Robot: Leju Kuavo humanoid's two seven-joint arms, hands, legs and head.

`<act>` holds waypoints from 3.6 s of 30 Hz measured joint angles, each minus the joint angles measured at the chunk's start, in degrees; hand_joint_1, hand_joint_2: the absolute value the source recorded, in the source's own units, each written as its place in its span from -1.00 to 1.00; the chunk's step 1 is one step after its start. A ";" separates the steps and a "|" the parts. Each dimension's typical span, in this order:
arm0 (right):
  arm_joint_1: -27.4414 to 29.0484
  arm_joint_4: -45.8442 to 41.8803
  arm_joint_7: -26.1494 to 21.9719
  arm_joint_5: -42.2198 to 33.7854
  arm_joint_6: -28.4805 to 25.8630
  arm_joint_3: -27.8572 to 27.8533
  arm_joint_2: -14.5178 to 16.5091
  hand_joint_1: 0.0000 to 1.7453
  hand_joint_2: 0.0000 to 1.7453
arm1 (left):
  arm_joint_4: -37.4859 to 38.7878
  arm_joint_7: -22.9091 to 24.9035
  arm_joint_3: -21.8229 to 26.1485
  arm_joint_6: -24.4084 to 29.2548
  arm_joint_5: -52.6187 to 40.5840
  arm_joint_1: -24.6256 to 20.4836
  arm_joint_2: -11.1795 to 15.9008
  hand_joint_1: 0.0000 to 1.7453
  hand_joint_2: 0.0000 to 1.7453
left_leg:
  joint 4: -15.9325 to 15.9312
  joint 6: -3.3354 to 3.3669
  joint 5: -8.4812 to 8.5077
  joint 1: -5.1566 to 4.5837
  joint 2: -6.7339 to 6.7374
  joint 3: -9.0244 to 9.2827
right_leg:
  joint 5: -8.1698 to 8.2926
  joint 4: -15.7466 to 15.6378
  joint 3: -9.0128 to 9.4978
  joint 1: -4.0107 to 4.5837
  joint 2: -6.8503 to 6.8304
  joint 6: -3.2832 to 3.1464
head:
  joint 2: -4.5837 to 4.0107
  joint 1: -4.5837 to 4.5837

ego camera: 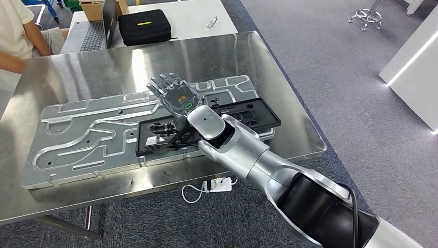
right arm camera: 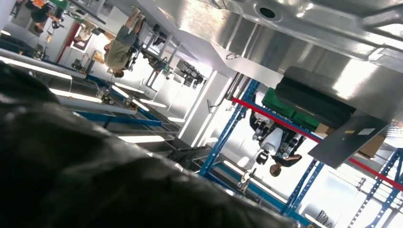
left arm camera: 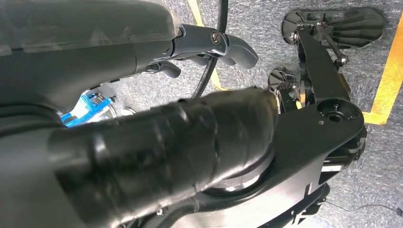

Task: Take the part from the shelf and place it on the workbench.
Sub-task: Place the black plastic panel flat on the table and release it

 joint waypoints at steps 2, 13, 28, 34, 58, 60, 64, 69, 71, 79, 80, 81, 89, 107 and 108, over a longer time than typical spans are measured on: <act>0.02 -0.01 -0.35 0.00 -0.34 -0.05 -0.01 -1.00 -1.00 | 0.01 -0.22 -0.15 -0.49 0.03 -0.07 0.00 -1.00 -1.00 | 0.01 0.00 0.00 -0.01 0.00 0.00 | 0.01 -0.01 0.00 -0.01 0.00 0.01 | 0.00 0.00; 5.61 -13.90 -1.90 -3.84 -1.04 -1.85 -1.29 -1.00 -1.00 | -0.68 -2.16 -4.23 5.17 -0.46 -0.85 1.24 -1.00 -1.00 | 0.39 0.46 -0.43 -0.26 0.02 -0.08 | -0.05 -0.10 0.15 -0.28 0.00 0.41 | 0.00 0.00; 13.77 -28.84 -3.89 -5.11 -3.98 -2.22 -4.71 -1.00 -1.00 | -1.89 -4.79 -9.02 7.74 -0.66 -1.61 1.43 -1.00 -1.00 | 0.11 2.18 1.35 -1.13 -1.15 -1.49 | -4.52 5.86 0.27 1.24 3.41 -1.66 | 0.00 -0.02; 13.47 -32.62 -2.82 -3.89 -4.75 -2.23 -5.35 -1.00 -1.00 | -1.30 -5.15 -11.40 5.76 -1.47 -1.82 2.67 -1.00 -1.00 | -0.07 0.11 2.18 -0.78 -1.37 -1.99 | -0.95 -0.31 1.96 1.88 3.32 -3.51 | 0.00 0.08; 12.77 -38.37 -0.73 -1.45 -3.17 -5.51 -7.26 -1.00 -1.00 | 13.08 -8.25 -19.02 -1.27 -2.53 -2.88 2.94 -1.00 -1.00 | 0.04 2.26 -0.24 -0.92 -0.90 -0.16 | -3.43 9.46 -2.38 1.78 3.28 -1.96 | 0.00 0.15; 12.95 -39.43 -0.73 -1.28 -3.17 -6.37 -7.41 -1.00 -1.00 | 13.22 -8.50 -19.16 -0.79 -1.78 -2.82 2.75 -1.00 -1.00 | -0.05 1.93 0.70 -1.14 -0.99 -0.73 | -2.78 2.12 2.45 2.15 3.25 -2.95 | 0.00 0.15; 13.59 -40.68 -0.63 -1.14 -3.44 -7.72 -7.83 -1.00 -1.00 | 13.46 -8.61 -19.56 -0.26 -1.25 -2.65 2.66 -1.00 -1.00 | -0.67 0.66 1.86 -0.86 -1.02 -0.97 | -1.41 -1.39 3.01 2.19 3.06 -3.60 | 0.00 0.16; 17.80 -43.64 0.07 -1.75 -6.20 -9.91 -11.64 -1.00 -1.00 | 11.70 -9.29 -20.69 6.17 -2.66 -3.04 2.61 -1.00 -1.00 | 12.02 -0.50 -8.90 -0.30 -0.96 -4.26 | 2.00 -2.48 0.41 1.60 2.35 -3.86 | 0.00 0.13; 20.16 -44.65 -0.73 -2.46 -6.67 -11.06 -14.13 -1.00 -1.00 | 8.93 -8.12 -21.15 10.98 -2.65 -3.73 2.49 -1.00 -1.00 | 15.00 -1.09 -8.45 0.13 -0.94 -3.40 | 2.96 -2.00 -1.12 1.38 2.11 -3.34 | 0.00 0.13; 23.66 -41.68 -3.13 -5.25 -6.69 -11.99 -17.68 -1.00 -1.00 | 2.84 -3.95 -19.68 13.79 -1.86 -7.37 -0.31 -1.00 -1.00 | 0.32 0.32 -6.28 0.30 -0.85 6.66 | 5.12 1.09 -5.40 0.88 2.23 -0.34 | 0.00 0.22; 23.87 -40.60 -3.43 -5.94 -6.67 -12.23 -18.15 -1.00 -1.00 | 2.03 -3.97 -19.22 13.93 -1.47 -7.06 -0.17 -1.00 -1.00 | 0.26 1.00 -5.77 0.28 -0.66 6.31 | 4.11 1.82 -5.87 0.75 2.46 -0.02 | 0.00 0.22; 24.07 -39.64 -3.76 -6.54 -6.65 -12.48 -18.63 -1.00 -1.00 | 1.38 -3.99 -18.82 13.98 -1.22 -6.76 0.01 -1.00 -1.00 | 0.18 1.66 -5.14 0.24 -0.49 5.78 | 2.11 3.58 -6.67 0.63 2.65 0.24 | 0.00 0.22; 24.64 -37.12 -4.54 -7.39 -6.65 -13.03 -20.22 -1.00 -1.00 | -0.37 -4.03 -17.91 14.05 -1.00 -5.76 0.68 -1.00 -1.00 | 0.30 2.69 -2.50 -0.39 -0.47 2.32 | -7.06 18.14 -10.84 0.54 2.91 0.54 | 0.00 0.21; 24.07 -4.86 -3.98 -9.55 -2.45 -18.29 -18.69 -1.00 -1.00 | -10.69 -5.28 -16.27 17.71 8.86 -0.92 6.53 -1.00 -1.00 | 5.23 -0.84 -6.47 -0.09 -0.87 4.90 | 5.04 0.00 -5.51 1.49 2.36 -2.38 | 0.00 0.20; 24.10 -3.01 -3.95 -9.74 -2.44 -18.72 -18.57 -1.00 -1.00 | -11.63 -5.55 -16.49 18.39 9.53 -0.84 7.13 -1.00 -1.00 | 2.44 -0.50 -6.99 -0.21 -0.95 6.73 | 5.29 0.53 -6.07 1.55 2.31 -2.04 | 0.00 0.21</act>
